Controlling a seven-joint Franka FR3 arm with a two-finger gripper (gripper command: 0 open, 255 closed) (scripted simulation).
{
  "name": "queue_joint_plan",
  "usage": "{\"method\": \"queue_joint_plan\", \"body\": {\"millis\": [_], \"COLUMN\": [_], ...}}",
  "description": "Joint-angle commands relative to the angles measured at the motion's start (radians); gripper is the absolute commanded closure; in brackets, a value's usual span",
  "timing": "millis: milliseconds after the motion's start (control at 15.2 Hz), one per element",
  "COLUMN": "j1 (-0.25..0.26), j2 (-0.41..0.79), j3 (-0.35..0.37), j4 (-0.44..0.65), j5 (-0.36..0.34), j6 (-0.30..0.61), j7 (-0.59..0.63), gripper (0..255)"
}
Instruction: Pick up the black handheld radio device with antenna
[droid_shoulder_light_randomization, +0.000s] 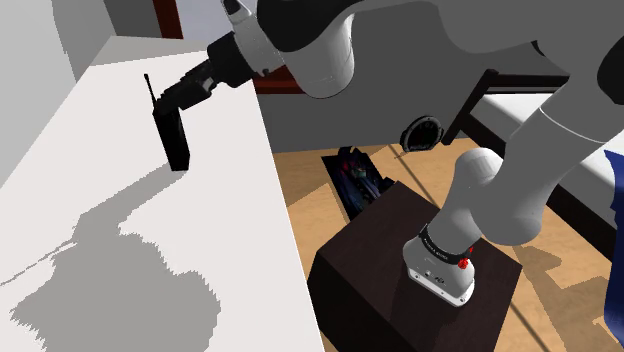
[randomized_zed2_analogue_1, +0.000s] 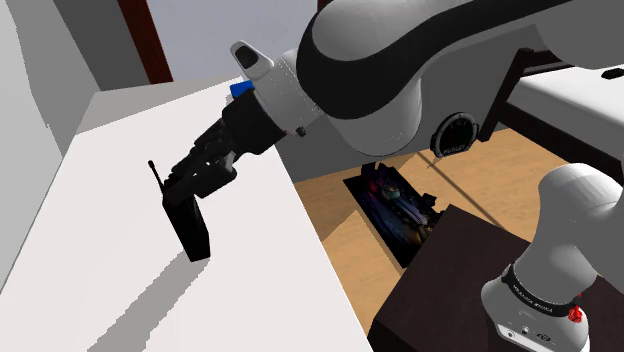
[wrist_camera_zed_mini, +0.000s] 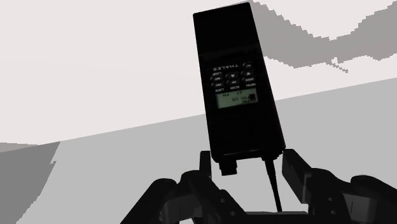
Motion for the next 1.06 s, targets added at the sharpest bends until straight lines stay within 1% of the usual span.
{"method": "queue_joint_plan", "body": {"millis": [0, 330, 660, 858, 990], "j1": [-0.005, -0.026, -0.046, -0.058, -0.059], "j2": [-0.008, -0.029, -0.045, -0.053, -0.053], "j3": [0.002, 0.008, 0.015, 0.018, 0.019], "j4": [0.005, 0.031, 0.067, 0.092, 0.093], "j5": [-0.036, -0.142, -0.231, -0.278, -0.280], "j6": [-0.011, -0.049, -0.092, -0.120, -0.122], "j7": [0.037, 0.144, 0.236, 0.285, 0.287], "gripper": [255, 255, 255, 255, 255]}}
